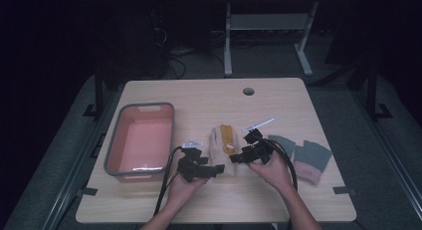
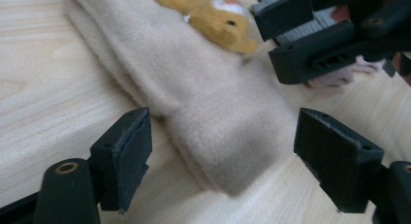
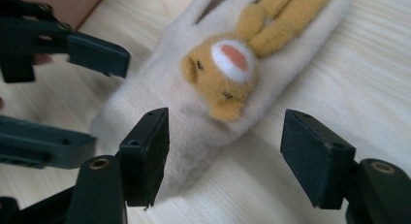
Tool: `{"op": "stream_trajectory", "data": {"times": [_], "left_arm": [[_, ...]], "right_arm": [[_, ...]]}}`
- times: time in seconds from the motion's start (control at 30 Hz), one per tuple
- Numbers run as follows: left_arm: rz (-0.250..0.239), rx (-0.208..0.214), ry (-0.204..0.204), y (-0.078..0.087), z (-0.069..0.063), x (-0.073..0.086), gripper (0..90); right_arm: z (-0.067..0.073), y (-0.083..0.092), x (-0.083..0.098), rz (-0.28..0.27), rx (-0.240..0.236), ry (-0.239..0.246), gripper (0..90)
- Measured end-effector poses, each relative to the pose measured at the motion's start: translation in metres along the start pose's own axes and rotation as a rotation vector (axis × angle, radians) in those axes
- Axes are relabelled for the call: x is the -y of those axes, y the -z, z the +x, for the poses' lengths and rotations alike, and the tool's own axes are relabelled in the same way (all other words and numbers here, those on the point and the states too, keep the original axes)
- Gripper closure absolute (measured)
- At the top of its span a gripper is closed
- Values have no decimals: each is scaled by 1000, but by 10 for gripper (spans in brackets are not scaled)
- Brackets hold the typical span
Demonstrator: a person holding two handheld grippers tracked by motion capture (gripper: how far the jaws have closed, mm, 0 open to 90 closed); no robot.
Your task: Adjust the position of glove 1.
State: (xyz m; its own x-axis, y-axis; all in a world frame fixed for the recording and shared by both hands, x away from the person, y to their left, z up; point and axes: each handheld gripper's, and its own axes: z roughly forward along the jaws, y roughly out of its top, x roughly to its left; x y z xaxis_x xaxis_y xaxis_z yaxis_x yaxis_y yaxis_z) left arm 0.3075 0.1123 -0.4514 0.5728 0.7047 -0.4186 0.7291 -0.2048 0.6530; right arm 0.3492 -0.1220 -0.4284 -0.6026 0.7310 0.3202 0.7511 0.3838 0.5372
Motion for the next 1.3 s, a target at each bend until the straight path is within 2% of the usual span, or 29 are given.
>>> {"op": "stream_trajectory", "data": {"times": [0.07, 0.23, 0.3, 0.4, 0.43, 0.7, 0.8, 0.97, 1.13, 1.3], "left_arm": [[6, -16, 12, -3, 1, -1, 243], [30, -13, 46, -9, 3, -2, 303], [38, -13, 51, -10, 4, -2, 325], [43, -9, 61, -11, 5, -2, 351], [46, -10, 63, -12, 5, -2, 374], [90, 0, 67, -16, 7, -2, 442], [91, 11, 83, -17, 8, -3, 475], [96, 20, 84, -17, 10, -4, 514], [100, 31, 89, -18, 11, -4, 541], [107, 43, 94, -19, 11, -4, 569]], "right_arm": [[-1, -1, 2, -8, -9, -18, 351], [-5, -5, 9, -14, -26, -63, 371], [-7, -6, 11, -28, -46, -83, 382], [-8, -8, 12, -32, -48, -102, 393], [-9, -11, 13, -37, -56, -123, 407], [-14, -18, 15, -68, -86, -189, 474], [-14, -21, 15, -71, -96, -215, 482], [-15, -26, 17, -75, -107, -252, 496], [-18, -29, 25, -110, -151, -307, 533], [-15, -31, 25, -115, -151, -331, 571]]}}
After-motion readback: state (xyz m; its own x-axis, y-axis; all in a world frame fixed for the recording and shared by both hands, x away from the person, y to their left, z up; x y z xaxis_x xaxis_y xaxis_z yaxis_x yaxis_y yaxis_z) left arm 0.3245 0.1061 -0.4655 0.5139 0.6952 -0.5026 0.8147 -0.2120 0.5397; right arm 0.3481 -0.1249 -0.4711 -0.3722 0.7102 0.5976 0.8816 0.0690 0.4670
